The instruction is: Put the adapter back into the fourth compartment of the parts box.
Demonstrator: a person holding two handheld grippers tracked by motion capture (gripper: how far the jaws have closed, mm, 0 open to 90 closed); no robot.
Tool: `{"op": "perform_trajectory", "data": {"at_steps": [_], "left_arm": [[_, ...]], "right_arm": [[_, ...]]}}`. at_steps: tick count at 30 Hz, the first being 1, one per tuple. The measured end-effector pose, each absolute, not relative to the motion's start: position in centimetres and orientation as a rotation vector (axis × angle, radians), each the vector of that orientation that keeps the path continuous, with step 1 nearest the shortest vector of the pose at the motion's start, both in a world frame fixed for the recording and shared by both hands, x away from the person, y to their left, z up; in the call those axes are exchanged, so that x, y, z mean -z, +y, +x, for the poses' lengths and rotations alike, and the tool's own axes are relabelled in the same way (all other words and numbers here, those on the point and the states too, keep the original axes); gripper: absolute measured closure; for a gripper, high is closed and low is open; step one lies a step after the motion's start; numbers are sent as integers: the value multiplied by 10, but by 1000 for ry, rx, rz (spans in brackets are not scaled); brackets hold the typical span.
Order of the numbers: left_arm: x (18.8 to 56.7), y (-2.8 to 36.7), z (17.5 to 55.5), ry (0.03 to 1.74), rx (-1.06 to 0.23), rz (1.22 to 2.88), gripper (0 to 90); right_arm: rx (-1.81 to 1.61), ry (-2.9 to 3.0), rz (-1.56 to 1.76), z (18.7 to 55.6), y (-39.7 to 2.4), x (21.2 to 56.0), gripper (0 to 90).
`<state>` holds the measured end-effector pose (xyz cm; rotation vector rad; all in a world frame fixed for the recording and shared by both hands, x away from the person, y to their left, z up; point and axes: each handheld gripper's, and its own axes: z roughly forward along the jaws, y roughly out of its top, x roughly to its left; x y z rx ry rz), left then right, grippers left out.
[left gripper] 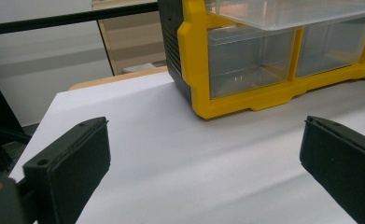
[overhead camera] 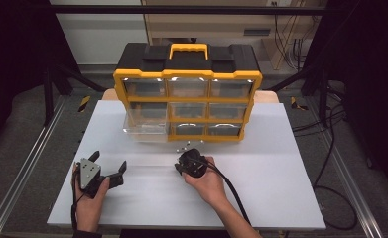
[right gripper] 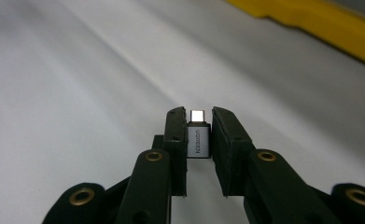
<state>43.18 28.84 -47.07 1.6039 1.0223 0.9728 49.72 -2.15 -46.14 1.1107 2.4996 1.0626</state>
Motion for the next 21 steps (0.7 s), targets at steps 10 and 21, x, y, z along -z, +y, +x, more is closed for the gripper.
{"op": "perform_trajectory", "data": {"at_steps": [10,21], "left_arm": [[472,291,432,1044,-957,1593,14],[472,289,431,1040,-939,1562,14]], "right_arm": [[-1213,2365,1149,501,-43,440,761],[-1309,2272,1147,508,-59,410,762]]}}
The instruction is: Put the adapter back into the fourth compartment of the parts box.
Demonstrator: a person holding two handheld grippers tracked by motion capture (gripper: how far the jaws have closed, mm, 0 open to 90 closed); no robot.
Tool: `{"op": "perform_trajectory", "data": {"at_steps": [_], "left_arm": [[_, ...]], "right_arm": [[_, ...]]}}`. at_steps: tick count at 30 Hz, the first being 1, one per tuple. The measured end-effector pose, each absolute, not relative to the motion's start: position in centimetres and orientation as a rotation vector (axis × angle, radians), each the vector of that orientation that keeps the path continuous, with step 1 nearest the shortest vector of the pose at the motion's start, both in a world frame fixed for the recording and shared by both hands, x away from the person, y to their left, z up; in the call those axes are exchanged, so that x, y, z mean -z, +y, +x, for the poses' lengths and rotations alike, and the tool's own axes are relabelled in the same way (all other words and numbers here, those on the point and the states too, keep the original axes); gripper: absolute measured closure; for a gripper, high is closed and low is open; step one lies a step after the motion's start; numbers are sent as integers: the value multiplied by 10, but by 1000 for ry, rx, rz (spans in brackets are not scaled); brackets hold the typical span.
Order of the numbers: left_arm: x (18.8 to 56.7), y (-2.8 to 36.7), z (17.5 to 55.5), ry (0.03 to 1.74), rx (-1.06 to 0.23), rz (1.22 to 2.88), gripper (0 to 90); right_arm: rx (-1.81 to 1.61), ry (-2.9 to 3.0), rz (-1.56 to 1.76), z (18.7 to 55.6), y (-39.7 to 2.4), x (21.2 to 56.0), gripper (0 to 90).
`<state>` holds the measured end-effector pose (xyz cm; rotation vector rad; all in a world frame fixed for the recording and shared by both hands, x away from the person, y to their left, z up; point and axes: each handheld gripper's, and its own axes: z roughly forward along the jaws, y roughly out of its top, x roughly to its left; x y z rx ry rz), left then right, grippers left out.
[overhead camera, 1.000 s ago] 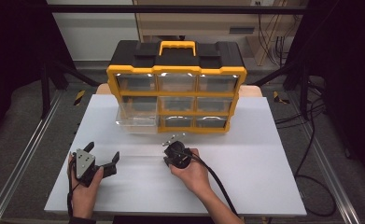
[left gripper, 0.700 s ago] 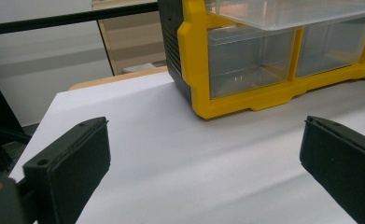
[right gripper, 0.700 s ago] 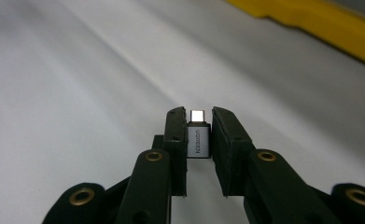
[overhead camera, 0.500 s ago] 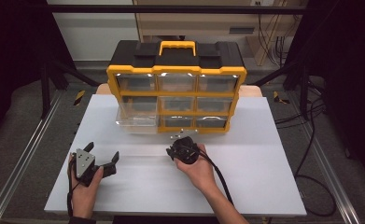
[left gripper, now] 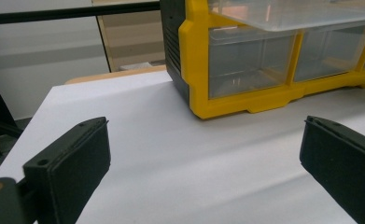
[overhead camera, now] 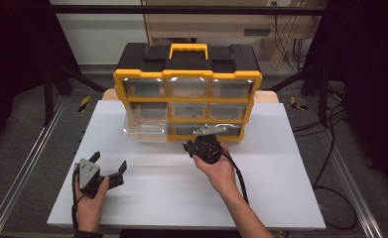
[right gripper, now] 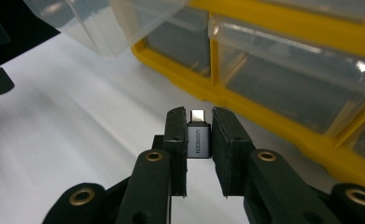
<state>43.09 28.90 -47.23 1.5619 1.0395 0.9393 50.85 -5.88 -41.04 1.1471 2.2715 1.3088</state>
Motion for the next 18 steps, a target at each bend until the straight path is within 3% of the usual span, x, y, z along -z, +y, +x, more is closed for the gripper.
{"op": "perform_trajectory", "data": {"at_steps": [18], "left_arm": [[472,289,432,1029,-939,1555,14]], "right_arm": [[-1422,2179,1097,514,-76,352,762]]}}
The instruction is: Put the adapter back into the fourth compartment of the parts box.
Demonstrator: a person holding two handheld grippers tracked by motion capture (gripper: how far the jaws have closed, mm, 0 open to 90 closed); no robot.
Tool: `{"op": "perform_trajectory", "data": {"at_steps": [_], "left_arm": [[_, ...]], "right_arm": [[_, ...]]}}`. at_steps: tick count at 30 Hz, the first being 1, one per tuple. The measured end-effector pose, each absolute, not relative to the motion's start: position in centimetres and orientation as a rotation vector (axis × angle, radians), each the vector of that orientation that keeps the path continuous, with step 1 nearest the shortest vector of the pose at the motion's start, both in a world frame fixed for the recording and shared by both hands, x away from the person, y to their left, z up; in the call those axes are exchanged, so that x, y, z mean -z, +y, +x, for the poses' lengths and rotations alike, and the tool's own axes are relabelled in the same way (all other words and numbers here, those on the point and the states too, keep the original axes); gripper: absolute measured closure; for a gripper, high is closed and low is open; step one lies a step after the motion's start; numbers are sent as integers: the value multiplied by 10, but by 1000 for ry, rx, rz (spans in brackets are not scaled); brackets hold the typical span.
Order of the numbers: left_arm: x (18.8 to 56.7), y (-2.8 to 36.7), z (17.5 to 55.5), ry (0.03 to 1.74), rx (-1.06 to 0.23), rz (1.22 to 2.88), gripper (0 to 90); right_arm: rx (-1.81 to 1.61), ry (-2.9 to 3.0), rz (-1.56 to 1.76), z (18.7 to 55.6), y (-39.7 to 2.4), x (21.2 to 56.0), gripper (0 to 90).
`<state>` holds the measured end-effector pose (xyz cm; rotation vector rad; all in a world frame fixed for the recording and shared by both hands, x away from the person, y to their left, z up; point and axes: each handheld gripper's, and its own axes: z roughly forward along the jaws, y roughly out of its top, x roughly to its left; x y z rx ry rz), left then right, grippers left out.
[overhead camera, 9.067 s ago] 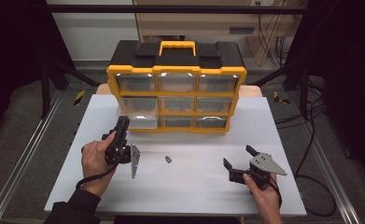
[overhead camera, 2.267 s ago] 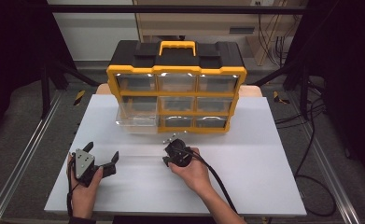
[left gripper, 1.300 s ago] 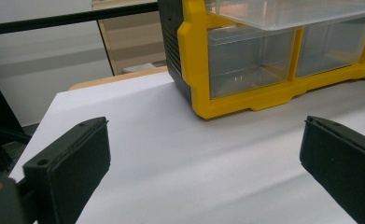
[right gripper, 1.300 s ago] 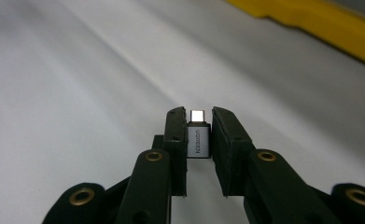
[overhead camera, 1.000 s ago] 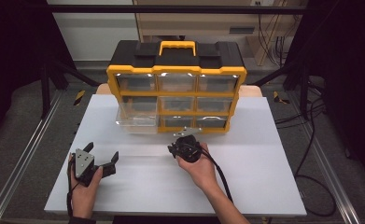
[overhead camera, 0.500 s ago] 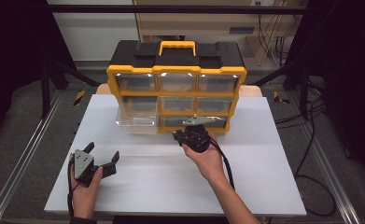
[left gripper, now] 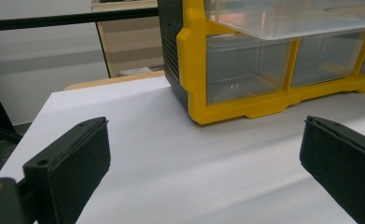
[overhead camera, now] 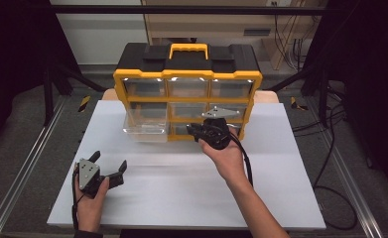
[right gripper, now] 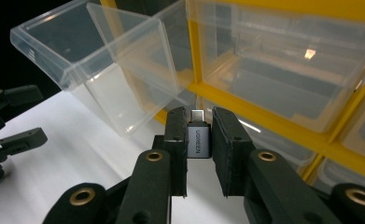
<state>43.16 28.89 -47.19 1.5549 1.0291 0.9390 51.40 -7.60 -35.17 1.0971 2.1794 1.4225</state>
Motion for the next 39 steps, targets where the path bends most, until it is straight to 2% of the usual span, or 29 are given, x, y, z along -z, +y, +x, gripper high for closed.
{"op": "perform_trajectory", "data": {"at_steps": [14,39], "left_arm": [[471,288,432,1035,-937,1547,15],[471,292,432,1036,-911,1549,15]], "right_arm": [[-1457,2134,1052,513,-77,319,762],[-1499,2107,1048,518,-63,300,762]]}}
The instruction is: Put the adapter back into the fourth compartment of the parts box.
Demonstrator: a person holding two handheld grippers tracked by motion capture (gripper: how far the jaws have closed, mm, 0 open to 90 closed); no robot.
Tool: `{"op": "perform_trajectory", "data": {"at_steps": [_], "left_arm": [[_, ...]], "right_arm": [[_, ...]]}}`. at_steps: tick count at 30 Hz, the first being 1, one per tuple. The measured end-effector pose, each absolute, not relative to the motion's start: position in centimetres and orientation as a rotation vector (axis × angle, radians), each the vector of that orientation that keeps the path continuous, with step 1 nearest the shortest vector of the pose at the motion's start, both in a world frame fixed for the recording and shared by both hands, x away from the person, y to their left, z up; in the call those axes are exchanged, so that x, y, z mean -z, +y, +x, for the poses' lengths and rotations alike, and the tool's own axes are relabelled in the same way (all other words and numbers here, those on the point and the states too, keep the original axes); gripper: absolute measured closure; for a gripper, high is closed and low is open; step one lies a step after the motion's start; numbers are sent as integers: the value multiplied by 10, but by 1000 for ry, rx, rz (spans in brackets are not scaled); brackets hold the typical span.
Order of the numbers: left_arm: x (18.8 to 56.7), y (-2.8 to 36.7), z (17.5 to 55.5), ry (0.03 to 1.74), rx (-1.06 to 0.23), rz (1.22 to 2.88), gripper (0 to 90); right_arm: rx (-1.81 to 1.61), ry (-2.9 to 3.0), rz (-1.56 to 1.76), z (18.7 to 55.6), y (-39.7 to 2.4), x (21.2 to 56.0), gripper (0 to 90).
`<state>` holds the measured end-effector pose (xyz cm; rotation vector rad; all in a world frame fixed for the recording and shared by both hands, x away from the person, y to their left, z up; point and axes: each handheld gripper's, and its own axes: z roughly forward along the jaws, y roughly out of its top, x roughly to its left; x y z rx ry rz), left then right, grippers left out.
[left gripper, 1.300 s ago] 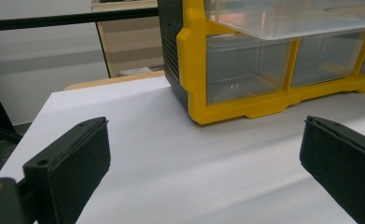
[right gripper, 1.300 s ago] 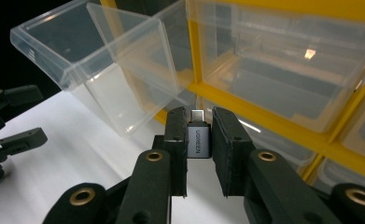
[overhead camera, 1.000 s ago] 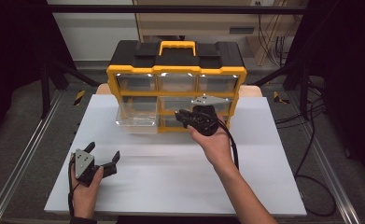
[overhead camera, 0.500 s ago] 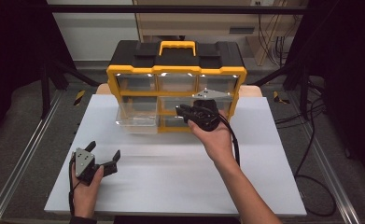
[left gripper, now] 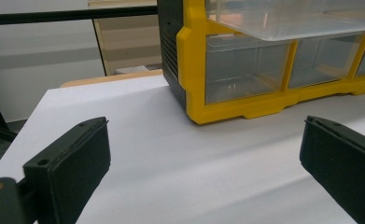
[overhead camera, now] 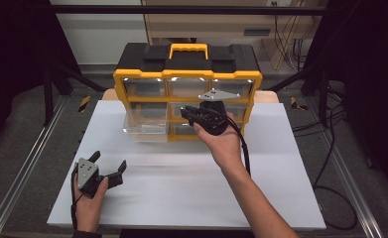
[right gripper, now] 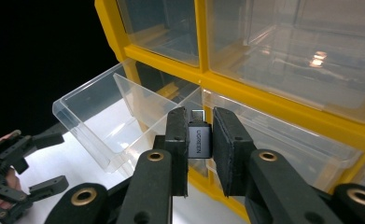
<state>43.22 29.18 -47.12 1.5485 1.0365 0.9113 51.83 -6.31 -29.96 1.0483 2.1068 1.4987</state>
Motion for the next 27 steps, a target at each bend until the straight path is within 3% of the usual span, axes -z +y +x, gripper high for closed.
{"op": "perform_trajectory", "data": {"at_steps": [27], "left_arm": [[471,292,432,1026,-894,1538,15]], "right_arm": [[-1543,2081,984,522,-42,267,762]]}}
